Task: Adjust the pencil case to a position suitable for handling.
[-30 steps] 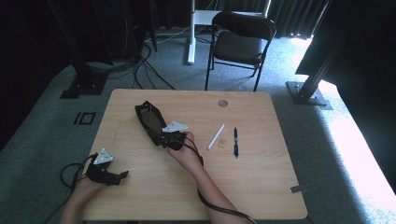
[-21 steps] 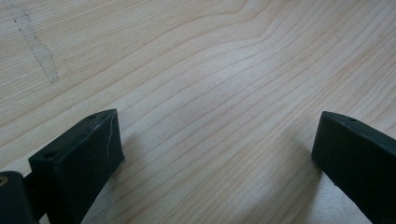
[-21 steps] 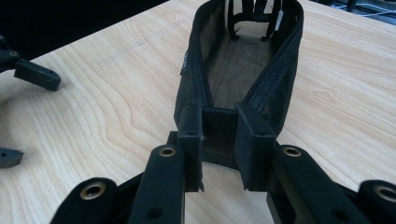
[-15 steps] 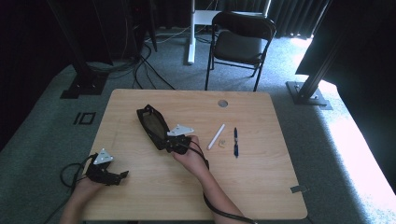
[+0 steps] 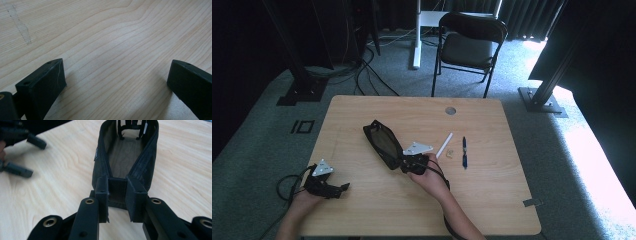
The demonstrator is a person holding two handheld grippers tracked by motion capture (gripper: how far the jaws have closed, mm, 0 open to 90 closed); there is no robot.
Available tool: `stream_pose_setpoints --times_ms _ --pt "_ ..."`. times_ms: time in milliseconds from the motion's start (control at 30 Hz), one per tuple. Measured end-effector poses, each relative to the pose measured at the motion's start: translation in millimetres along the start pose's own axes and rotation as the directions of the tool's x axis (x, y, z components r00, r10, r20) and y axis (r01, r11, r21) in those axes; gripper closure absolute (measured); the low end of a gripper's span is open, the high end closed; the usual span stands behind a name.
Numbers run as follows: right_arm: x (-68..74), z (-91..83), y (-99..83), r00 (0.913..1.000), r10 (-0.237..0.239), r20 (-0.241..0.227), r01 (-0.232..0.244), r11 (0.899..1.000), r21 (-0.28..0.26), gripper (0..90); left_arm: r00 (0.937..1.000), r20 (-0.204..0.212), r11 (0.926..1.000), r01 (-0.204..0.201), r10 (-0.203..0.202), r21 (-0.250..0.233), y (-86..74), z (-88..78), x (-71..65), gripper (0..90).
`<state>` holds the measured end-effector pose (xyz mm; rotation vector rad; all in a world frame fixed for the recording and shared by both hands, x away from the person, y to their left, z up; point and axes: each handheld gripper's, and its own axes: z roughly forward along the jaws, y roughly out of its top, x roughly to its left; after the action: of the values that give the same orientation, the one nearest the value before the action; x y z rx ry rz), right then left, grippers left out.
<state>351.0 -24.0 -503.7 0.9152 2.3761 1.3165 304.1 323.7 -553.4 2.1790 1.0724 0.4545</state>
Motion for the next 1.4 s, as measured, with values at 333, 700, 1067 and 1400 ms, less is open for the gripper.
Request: stream_pose_setpoints --times_ms 333,700,1067,1400 --pt "-4.2 -31.8 -20.3 0.9999 -0.009 0.009 0.009 1.000 0.018 73.6 1.0000 0.001 1.0000 -0.001 0.001 0.000 0.0 0.0 0.1 2.1" --pt "-16.2 -60.4 -42.9 0.9997 0.018 0.017 -0.018 1.000 0.019 73.6 1.0000 0.000 1.0000 -0.001 0.001 0.001 0.0 -0.1 0.0 2.1" --pt "-19.4 -88.0 -62.8 0.9992 0.035 0.017 -0.035 0.999 0.031 73.5 1.0000 0.001 1.0000 -0.001 0.001 0.000 0.0 0.0 0.1 2.1" --pt "-20.5 -115.5 -78.2 0.9991 0.040 0.011 -0.040 0.999 0.036 73.5 1.0000 0.001 1.0000 -0.001 0.001 0.000 0.0 0.0 0.1 2.1"
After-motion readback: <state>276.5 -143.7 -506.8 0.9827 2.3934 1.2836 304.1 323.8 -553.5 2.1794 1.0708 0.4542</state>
